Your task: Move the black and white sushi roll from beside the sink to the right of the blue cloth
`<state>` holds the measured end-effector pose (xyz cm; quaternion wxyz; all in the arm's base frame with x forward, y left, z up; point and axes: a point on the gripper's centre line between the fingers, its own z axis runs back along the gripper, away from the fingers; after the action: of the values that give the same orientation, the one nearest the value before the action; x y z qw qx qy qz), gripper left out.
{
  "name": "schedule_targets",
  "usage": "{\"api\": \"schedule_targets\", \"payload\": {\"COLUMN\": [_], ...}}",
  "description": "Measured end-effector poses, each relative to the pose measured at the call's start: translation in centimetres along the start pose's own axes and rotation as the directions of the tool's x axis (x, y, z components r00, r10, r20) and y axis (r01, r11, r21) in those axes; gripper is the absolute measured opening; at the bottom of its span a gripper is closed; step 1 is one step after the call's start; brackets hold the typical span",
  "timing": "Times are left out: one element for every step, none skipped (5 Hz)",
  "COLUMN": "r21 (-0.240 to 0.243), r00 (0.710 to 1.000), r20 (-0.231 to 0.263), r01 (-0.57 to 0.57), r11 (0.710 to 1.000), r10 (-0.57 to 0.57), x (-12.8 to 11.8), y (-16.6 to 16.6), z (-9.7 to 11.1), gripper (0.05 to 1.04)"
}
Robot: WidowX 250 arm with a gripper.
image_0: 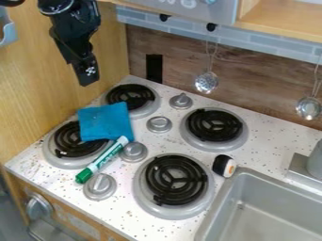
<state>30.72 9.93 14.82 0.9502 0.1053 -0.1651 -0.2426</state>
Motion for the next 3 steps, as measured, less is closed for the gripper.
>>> {"api": "schedule_targets", "payload": {"r21": [-0.02, -0.07, -0.079], "r00": [1.0, 0.999, 0.998], "r20": [-0.019, -0.04, -0.061], "r01": [-0.005, 0.01, 0.004], "r11": [1.0, 0.998, 0.997], "r10": [0.004, -0.013, -0.009], "x": [-0.3, 2.1, 4.6], "y": [-0.3, -3.7, -7.6], "z": [-0.7, -2.2, -3.0], "gripper": [1.001, 1.001, 1.001]}}
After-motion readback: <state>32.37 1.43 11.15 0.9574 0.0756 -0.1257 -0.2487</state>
